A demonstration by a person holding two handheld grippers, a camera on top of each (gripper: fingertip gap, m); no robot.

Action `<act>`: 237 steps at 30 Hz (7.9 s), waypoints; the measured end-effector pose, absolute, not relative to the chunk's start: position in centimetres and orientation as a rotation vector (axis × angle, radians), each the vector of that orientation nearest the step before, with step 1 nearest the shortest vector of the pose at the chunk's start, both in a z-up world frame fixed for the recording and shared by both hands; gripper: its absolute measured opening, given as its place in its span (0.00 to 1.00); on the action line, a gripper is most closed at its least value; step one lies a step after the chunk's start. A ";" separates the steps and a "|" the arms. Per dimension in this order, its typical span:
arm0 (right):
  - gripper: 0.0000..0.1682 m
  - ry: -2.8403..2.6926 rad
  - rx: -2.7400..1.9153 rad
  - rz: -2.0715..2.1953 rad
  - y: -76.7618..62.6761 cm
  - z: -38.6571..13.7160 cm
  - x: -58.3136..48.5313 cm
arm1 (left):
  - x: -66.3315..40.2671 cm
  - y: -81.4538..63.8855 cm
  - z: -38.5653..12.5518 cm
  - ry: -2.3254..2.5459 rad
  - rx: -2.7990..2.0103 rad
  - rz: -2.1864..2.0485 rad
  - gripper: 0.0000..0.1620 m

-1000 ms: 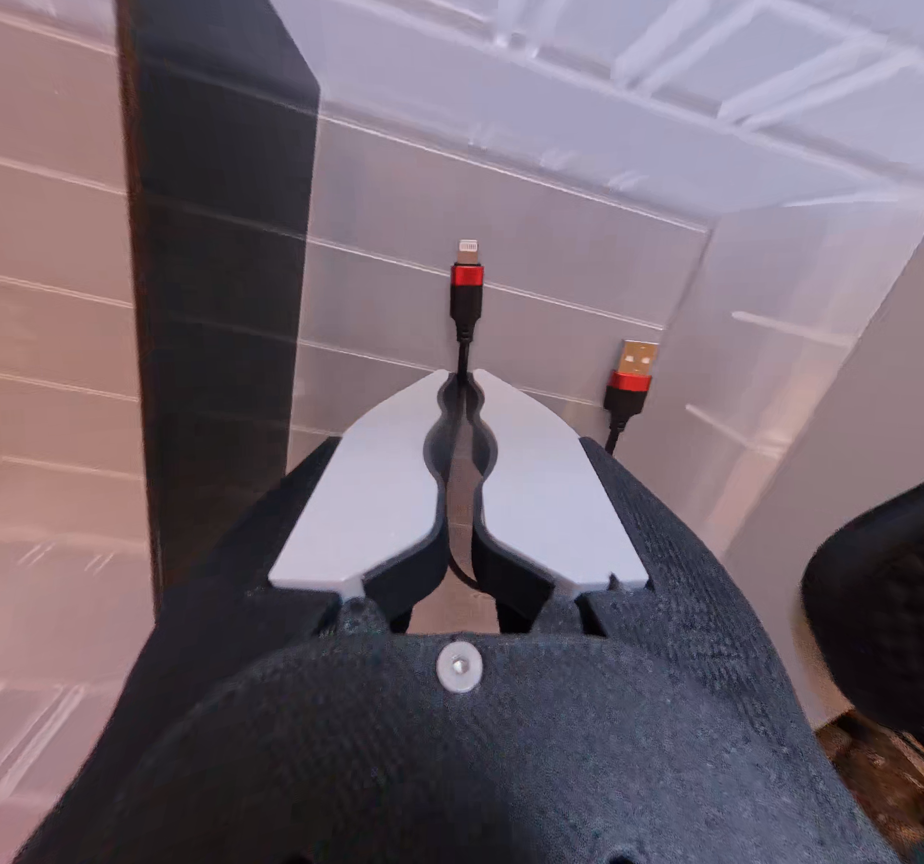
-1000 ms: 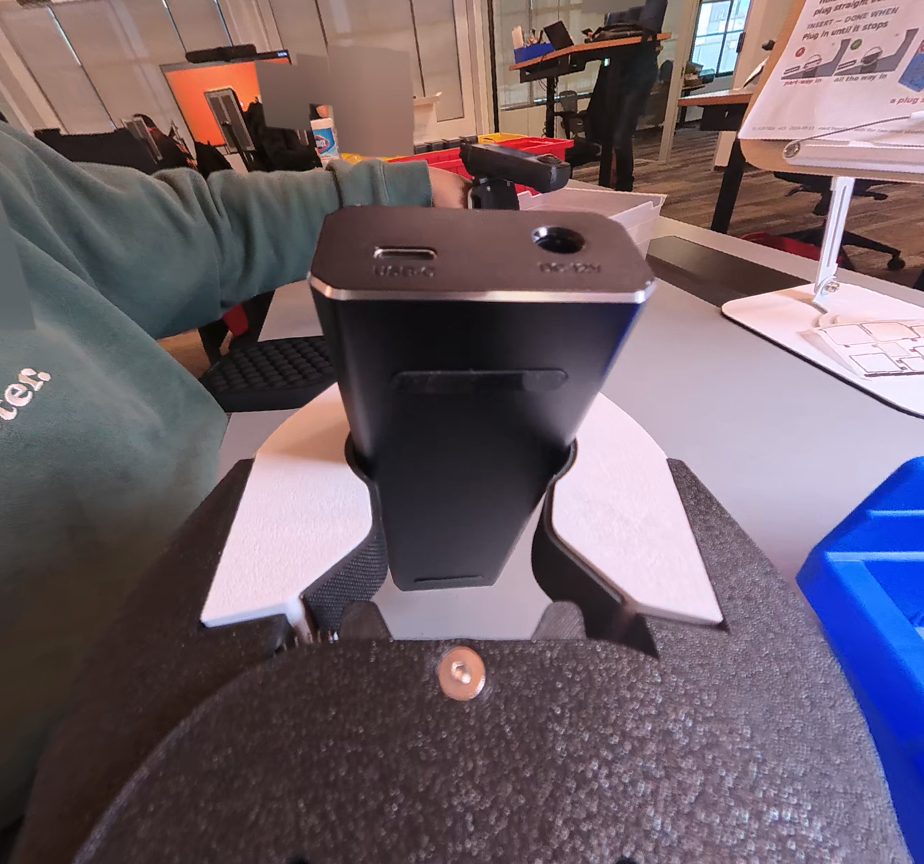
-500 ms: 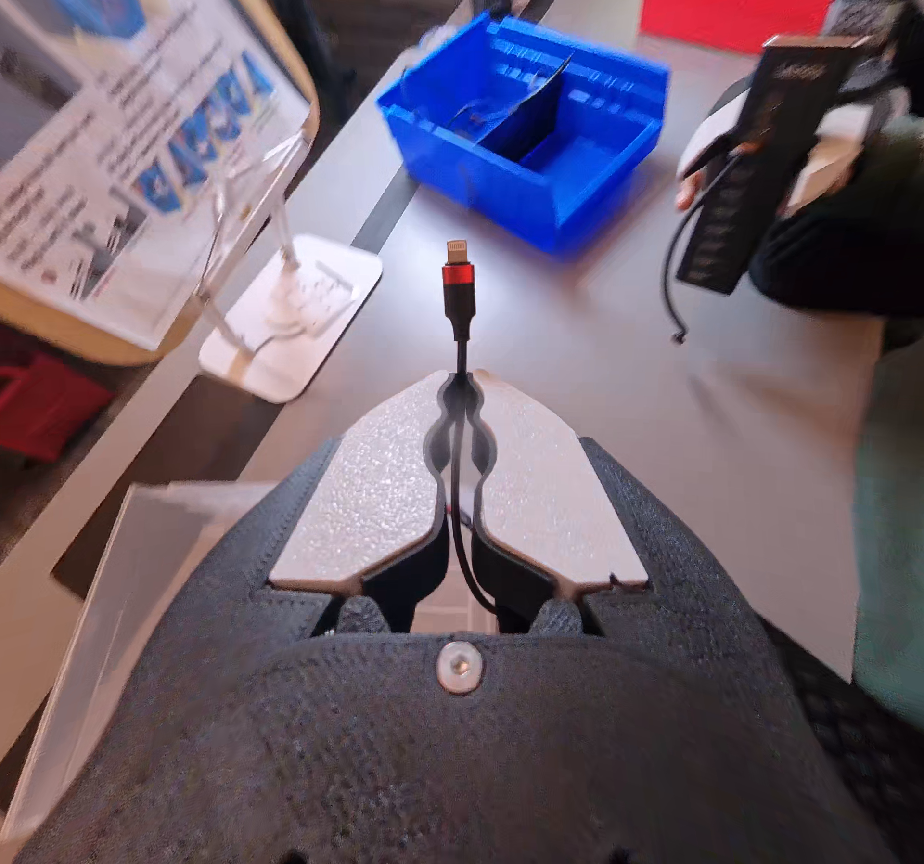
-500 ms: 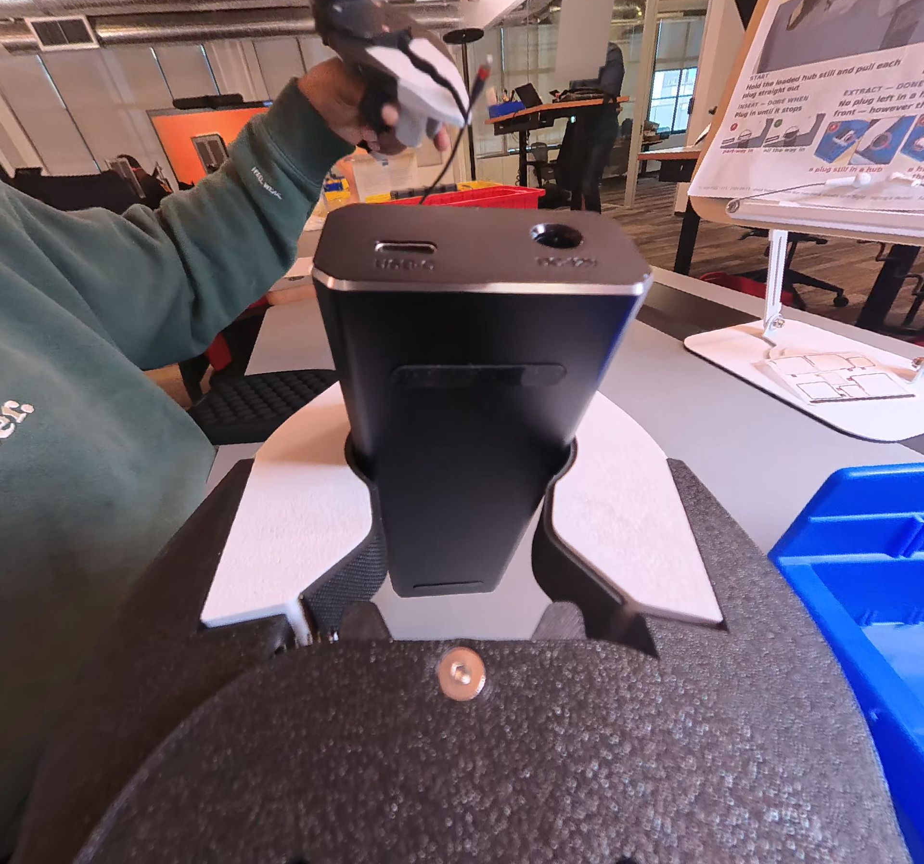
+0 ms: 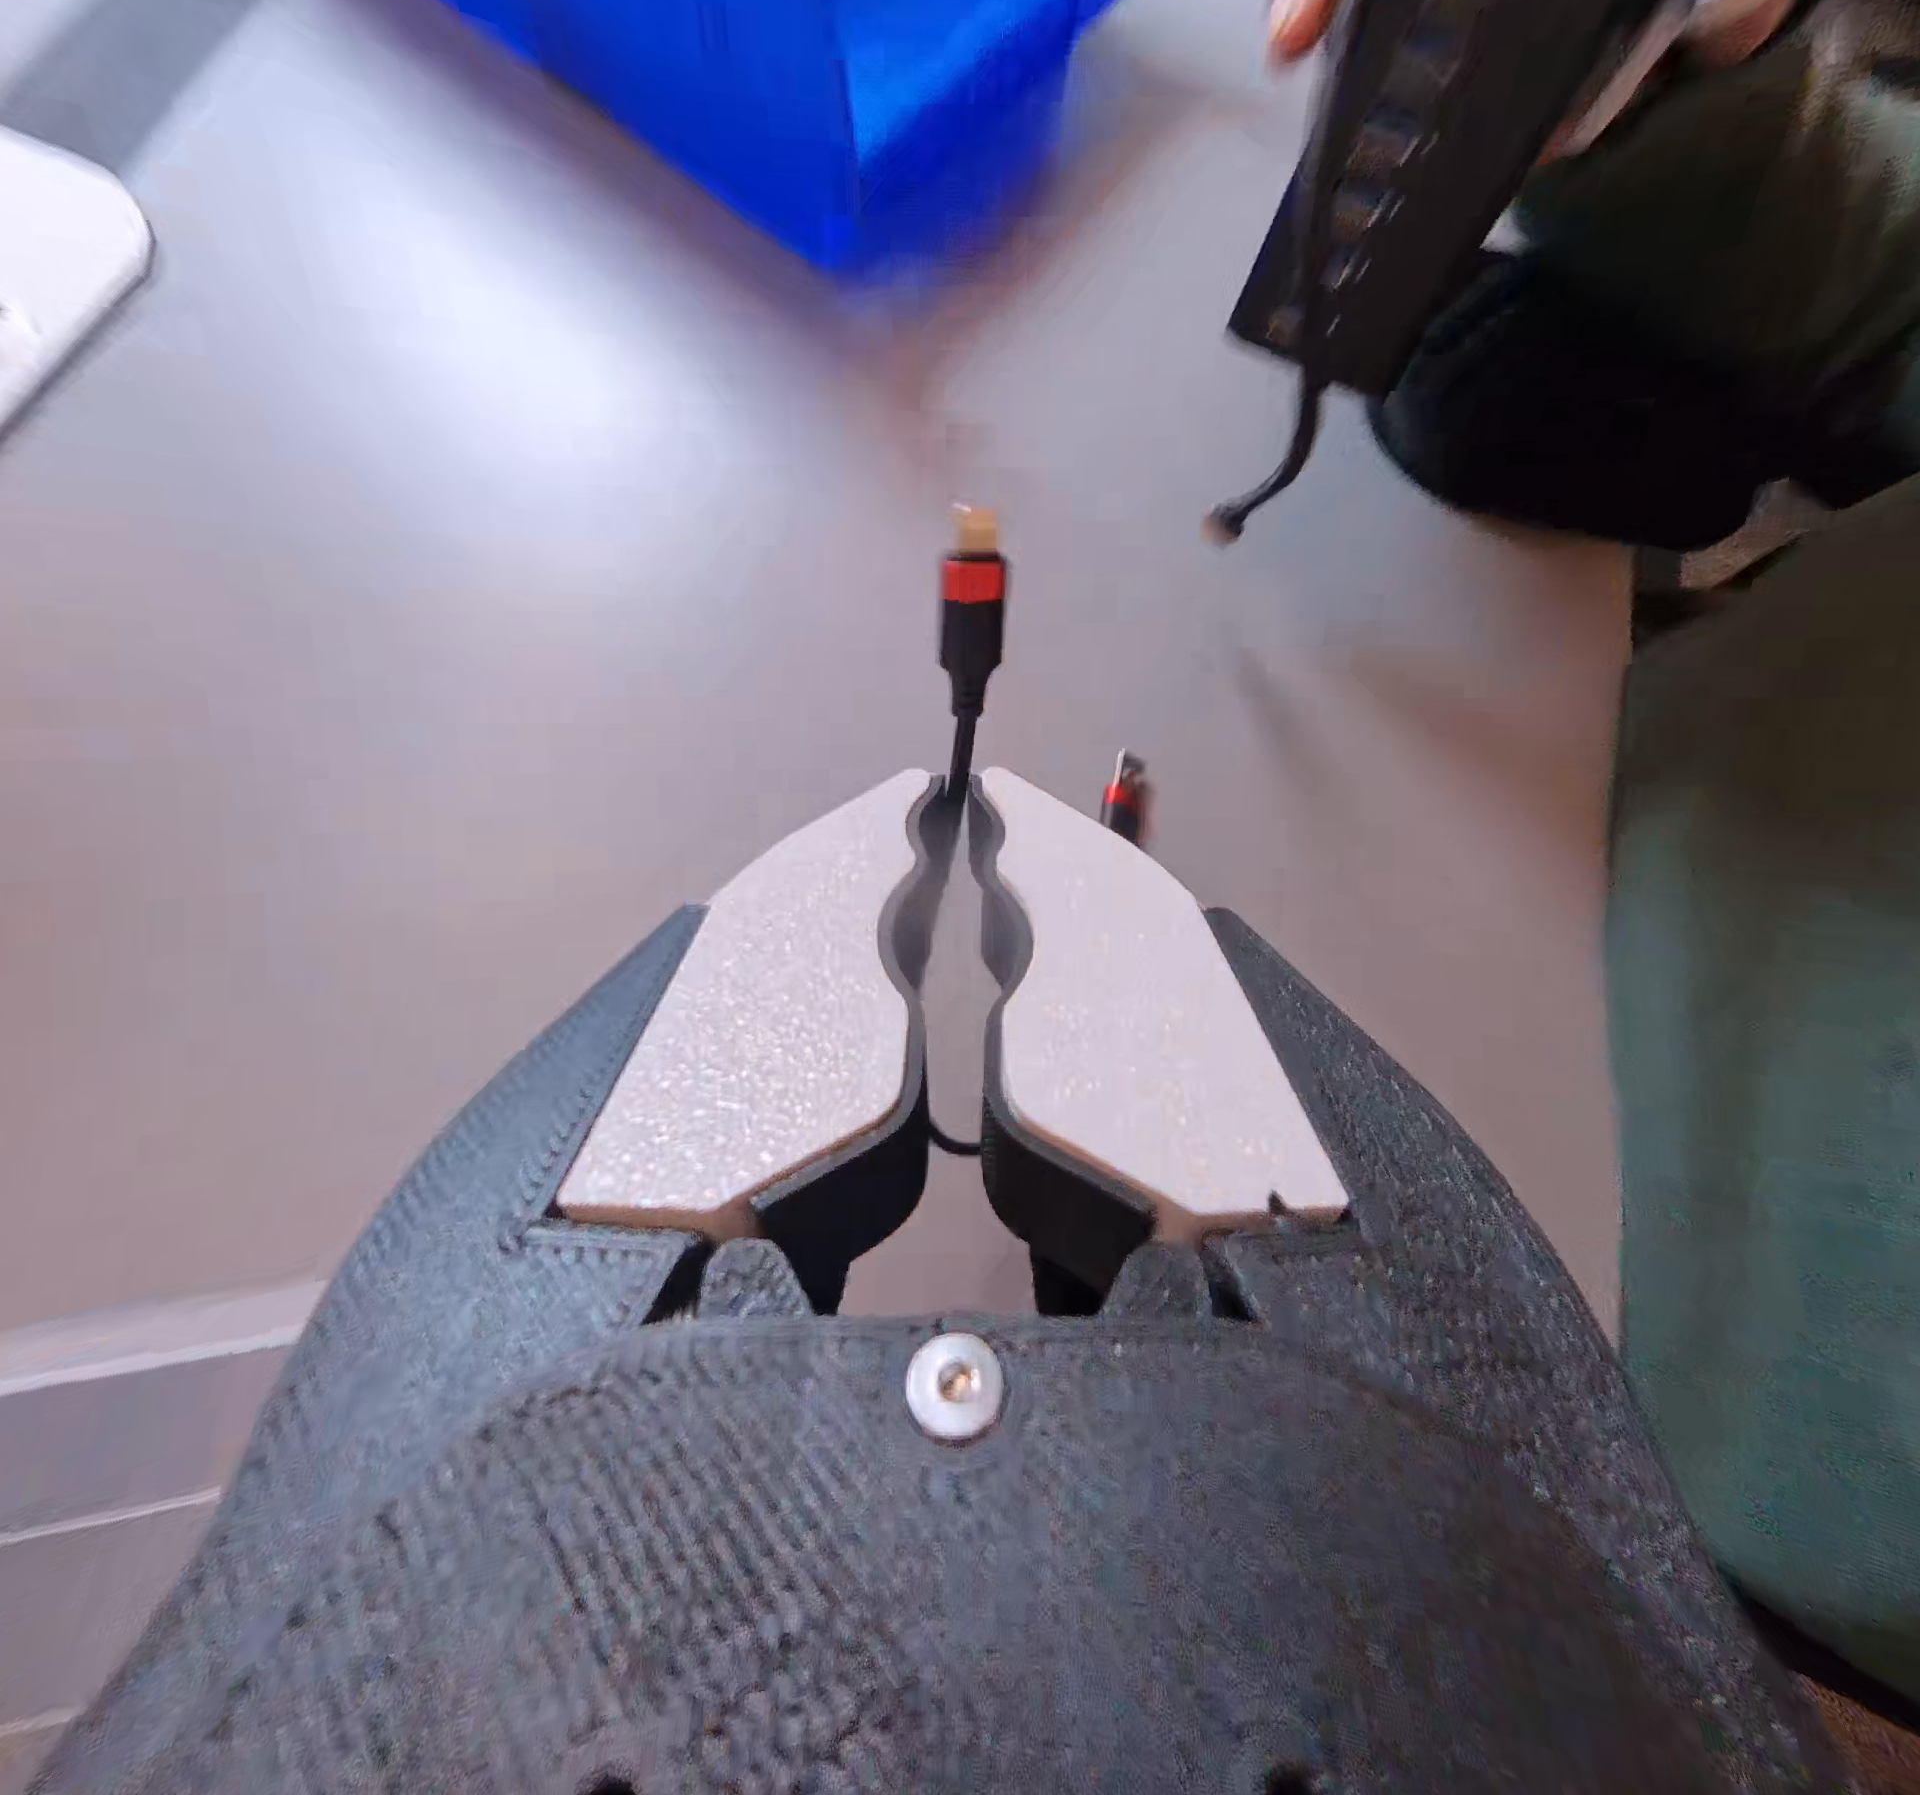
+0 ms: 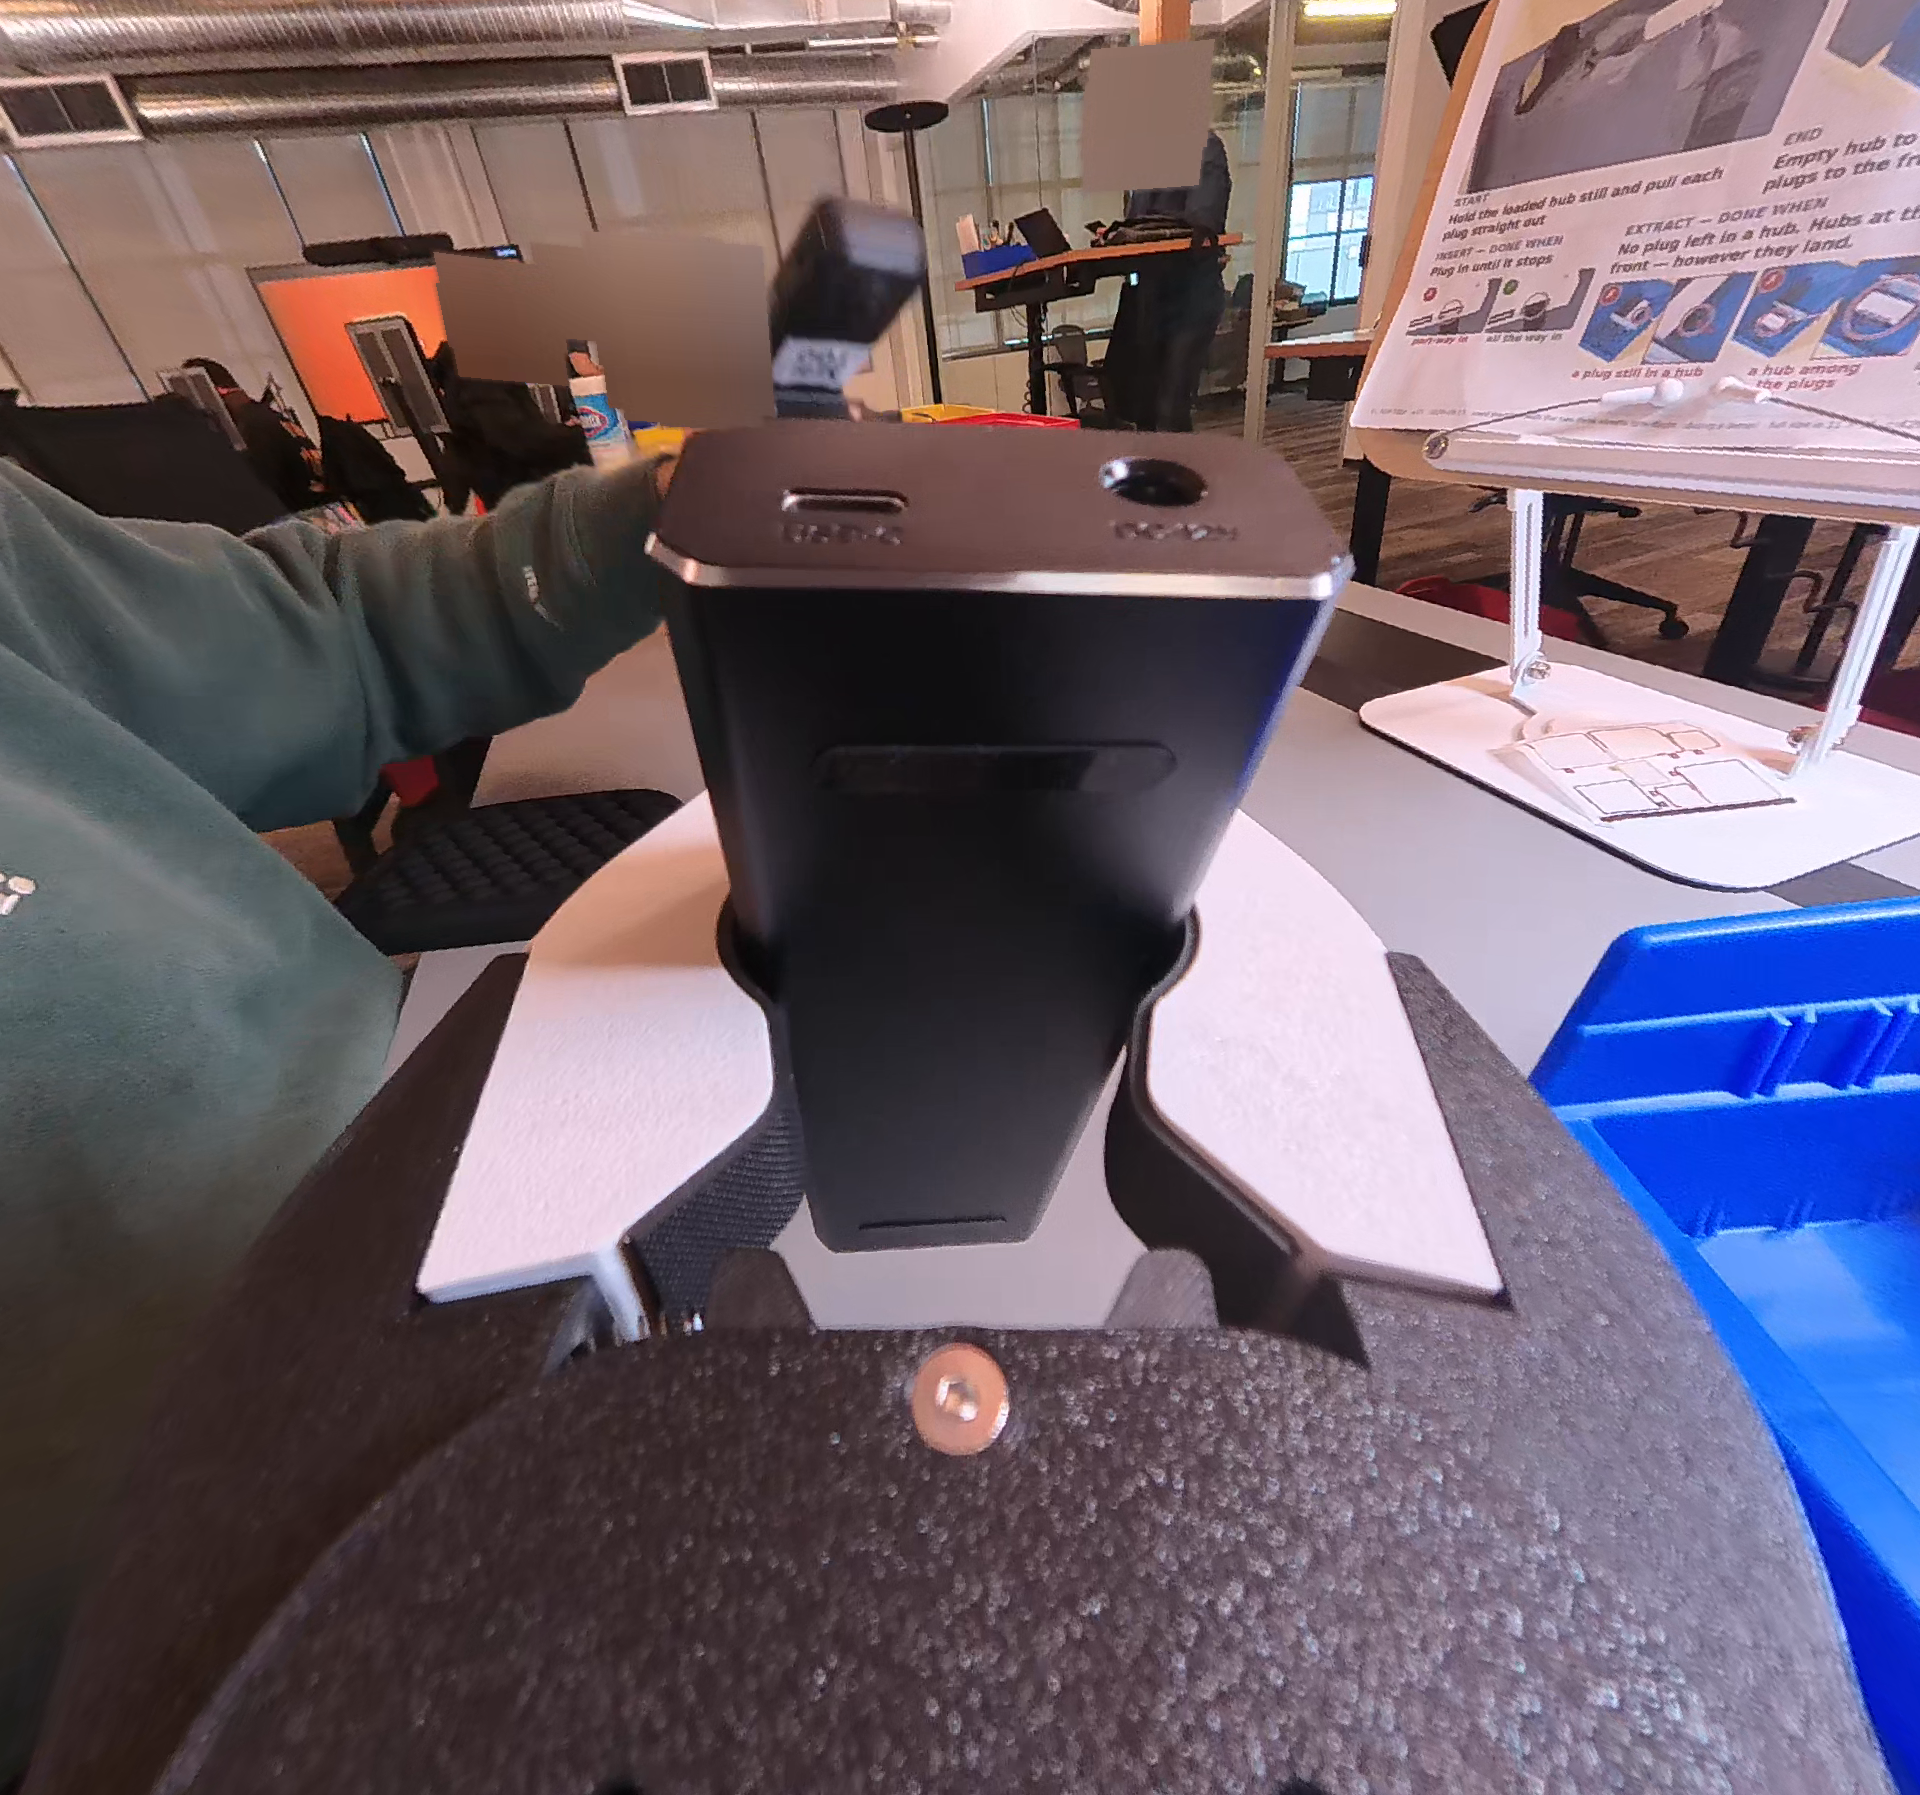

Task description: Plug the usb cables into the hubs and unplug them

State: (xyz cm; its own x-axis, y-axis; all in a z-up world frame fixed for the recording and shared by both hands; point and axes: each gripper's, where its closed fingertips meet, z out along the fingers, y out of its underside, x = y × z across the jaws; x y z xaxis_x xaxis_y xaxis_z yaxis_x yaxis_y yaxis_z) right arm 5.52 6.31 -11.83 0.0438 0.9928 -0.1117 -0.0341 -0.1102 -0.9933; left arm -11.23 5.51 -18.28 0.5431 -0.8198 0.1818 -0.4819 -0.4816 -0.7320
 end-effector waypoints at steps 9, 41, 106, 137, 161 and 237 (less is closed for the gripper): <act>0.43 -1.090 -1.311 1.267 6.8 -12.3 5.5 | -8.8 3.2 -21.5 1.268 -2.063 -0.451 0.19; 0.43 -1.029 -1.321 1.297 7.4 -12.2 6.4 | -3.6 -5.5 -13.3 1.296 -1.683 -1.493 0.09; 0.43 -1.277 -1.151 1.542 2.5 -14.0 4.6 | -1.8 1.0 -19.1 1.295 -1.600 -0.892 0.04; 0.42 -1.223 -1.146 1.603 2.9 -13.6 4.8 | -5.3 4.5 -18.6 1.346 -1.667 -0.163 0.04; 0.43 -1.178 -1.136 1.571 3.8 -13.1 5.8 | -3.3 3.8 -28.5 1.342 -2.124 -0.335 0.07; 0.43 -1.555 -1.342 1.321 0.9 -18.8 2.5 | 1.1 0.7 -23.7 1.809 -1.899 -0.585 0.07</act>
State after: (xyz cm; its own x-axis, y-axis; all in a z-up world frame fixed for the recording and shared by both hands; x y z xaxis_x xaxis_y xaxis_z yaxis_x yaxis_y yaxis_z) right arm 2.46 0.91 -18.80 -0.2323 0.9658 -0.1148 0.2695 -0.0495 -0.9617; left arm 1.13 0.69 -23.70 0.0498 -0.9988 -0.0032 -0.8077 -0.0384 -0.5884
